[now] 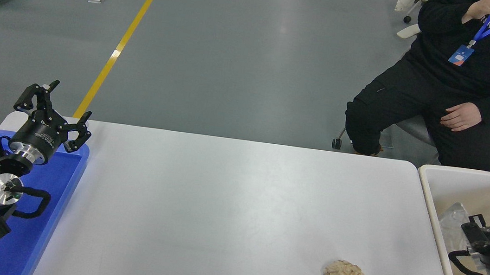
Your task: Clean the table surface
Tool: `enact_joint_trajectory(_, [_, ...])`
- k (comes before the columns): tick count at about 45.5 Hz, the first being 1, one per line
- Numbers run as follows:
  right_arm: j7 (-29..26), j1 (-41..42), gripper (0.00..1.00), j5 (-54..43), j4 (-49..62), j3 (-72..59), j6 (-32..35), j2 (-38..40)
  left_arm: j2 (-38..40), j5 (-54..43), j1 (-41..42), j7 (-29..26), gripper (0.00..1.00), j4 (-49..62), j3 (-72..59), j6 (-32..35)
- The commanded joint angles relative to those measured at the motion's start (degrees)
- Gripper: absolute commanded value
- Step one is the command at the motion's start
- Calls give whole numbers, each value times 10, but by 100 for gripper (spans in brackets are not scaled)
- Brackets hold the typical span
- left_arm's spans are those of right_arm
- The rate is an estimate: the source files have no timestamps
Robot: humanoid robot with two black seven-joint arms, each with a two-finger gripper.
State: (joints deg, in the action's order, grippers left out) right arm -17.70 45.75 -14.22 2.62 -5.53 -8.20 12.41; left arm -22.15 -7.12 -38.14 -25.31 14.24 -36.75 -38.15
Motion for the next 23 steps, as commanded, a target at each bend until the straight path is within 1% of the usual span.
enact_joint_trajectory(1, [4, 19, 100, 2, -2, -3, -1, 4, 0, 0, 0, 0, 100, 0, 0, 0])
enact_joint_trajectory(6, [13, 31, 100, 2, -16, -4, -1, 21, 0, 0, 0, 0, 100, 0, 0, 0])
enact_joint_trajectory(9, [34, 40, 100, 1, -37, -3, -1, 31, 0, 0, 0, 0, 100, 0, 0, 0])
enact_joint_trajectory(16, [108, 51, 100, 2, -64, 2, -1, 49, 0, 0, 0, 0, 100, 0, 0, 0])
enact_joint_trajectory(23, [204, 57, 100, 2, -89, 33, -1, 50, 0, 0, 0, 0, 100, 0, 0, 0])
